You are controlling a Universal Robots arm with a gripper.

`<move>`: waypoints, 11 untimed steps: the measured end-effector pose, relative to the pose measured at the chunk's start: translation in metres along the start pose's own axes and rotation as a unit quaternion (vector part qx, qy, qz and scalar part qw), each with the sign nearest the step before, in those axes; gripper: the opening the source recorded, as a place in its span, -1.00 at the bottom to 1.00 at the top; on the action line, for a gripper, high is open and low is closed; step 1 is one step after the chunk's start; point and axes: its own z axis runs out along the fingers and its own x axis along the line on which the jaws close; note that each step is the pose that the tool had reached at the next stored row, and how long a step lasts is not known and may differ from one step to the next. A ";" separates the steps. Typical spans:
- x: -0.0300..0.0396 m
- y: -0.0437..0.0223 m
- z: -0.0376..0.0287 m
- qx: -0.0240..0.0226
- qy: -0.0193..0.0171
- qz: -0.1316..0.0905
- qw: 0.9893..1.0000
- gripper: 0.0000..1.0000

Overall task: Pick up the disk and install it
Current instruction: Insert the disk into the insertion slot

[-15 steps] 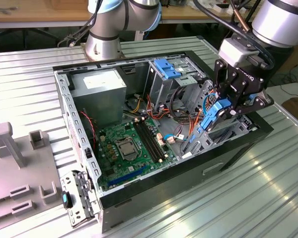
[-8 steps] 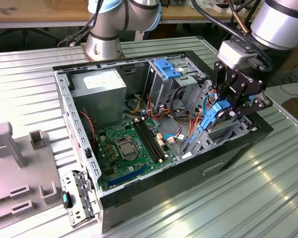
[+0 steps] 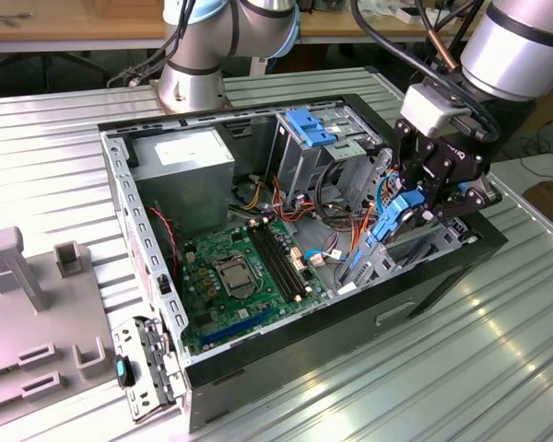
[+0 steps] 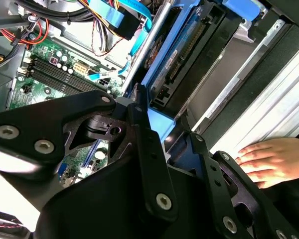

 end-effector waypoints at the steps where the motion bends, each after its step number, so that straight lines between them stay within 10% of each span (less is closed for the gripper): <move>1: 0.0000 0.0000 0.0007 0.000 0.000 0.000 1.000 -0.26; 11: 0.0005 0.0002 0.0076 0.000 0.000 0.000 1.000 -0.26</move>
